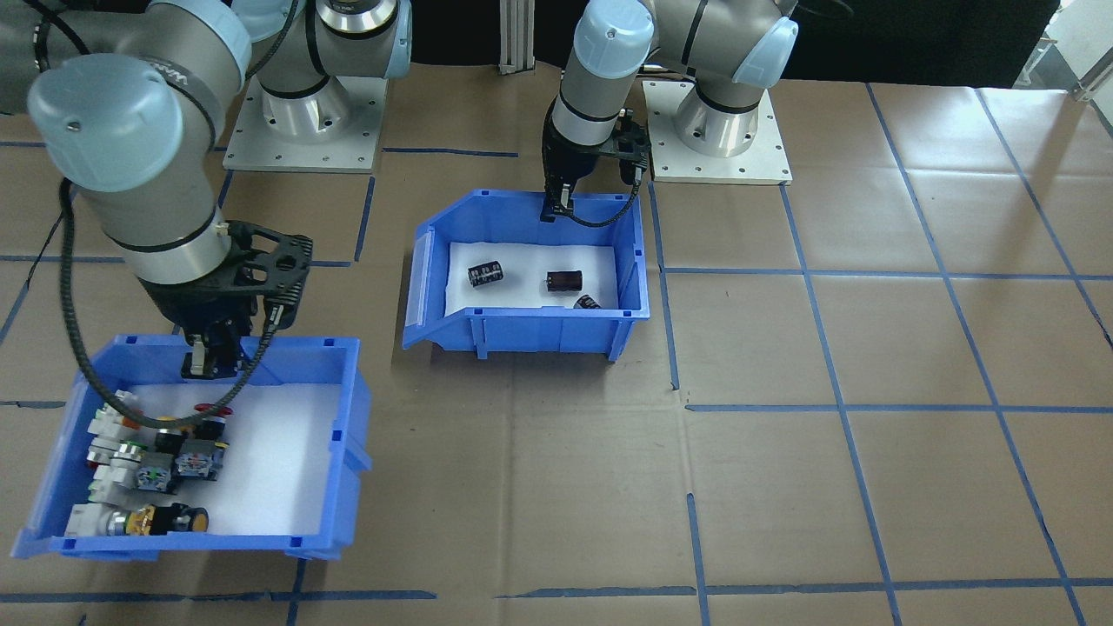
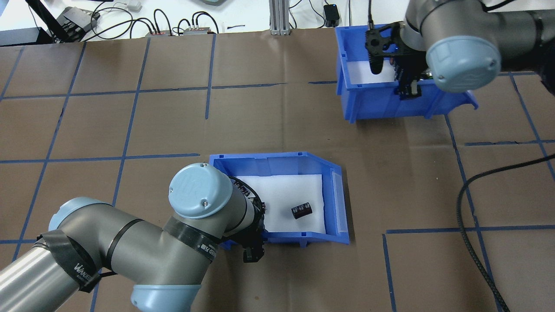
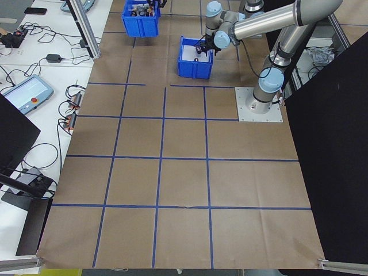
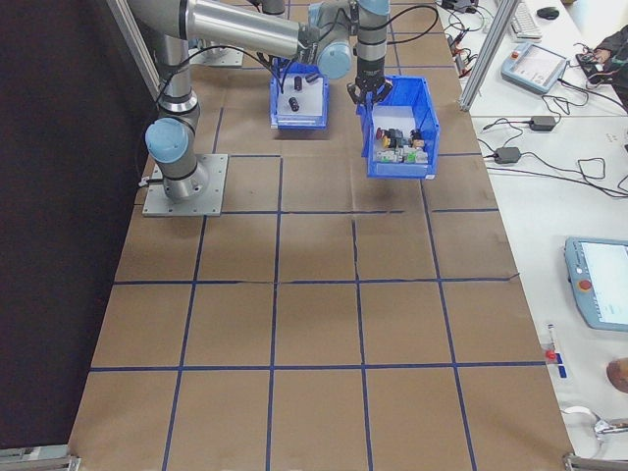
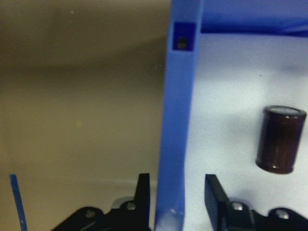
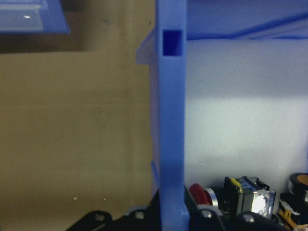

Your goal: Place battery box in front

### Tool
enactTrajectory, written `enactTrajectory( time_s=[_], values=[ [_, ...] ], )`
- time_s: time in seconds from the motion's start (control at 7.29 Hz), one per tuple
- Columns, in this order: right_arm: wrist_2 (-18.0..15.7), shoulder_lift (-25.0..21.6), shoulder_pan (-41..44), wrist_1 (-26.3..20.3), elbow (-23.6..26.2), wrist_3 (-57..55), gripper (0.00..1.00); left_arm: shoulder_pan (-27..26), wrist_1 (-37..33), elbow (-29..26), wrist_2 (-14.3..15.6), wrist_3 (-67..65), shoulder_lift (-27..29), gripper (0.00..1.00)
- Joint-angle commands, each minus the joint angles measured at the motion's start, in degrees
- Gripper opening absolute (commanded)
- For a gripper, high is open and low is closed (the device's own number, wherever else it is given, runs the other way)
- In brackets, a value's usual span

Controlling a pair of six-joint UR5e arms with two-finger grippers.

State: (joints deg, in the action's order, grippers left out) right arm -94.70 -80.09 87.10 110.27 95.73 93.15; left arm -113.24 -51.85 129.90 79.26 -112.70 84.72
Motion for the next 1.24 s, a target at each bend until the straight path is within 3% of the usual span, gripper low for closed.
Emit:
enactTrajectory(
  time_s=[0.0,0.27,0.69,0.82,1.1],
  values=[
    [-0.4,-6.01,-5.35,-0.14,6.37,7.63,0.04,0.48,1.75,-0.78,-0.34,2.21,-2.44,0.0],
    [-0.23,-11.81,-8.6,-0.05,12.34,11.17,0.04,4.58,0.88,-1.14,2.12,7.74,-5.08,0.0],
    [-0.31,-19.99,-8.53,0.73,20.96,11.71,0.04,15.83,-0.17,-1.66,2.57,19.41,-4.22,0.0],
    [-0.49,-22.19,-8.35,2.48,23.42,11.71,0.04,17.69,-0.53,-4.19,3.27,20.76,-2.73,0.0],
    [0.3,-26.58,-8.0,2.41,28.26,10.66,0.04,17.88,-7.35,-16.89,4.06,21.21,5.15,0.0]
  ],
)
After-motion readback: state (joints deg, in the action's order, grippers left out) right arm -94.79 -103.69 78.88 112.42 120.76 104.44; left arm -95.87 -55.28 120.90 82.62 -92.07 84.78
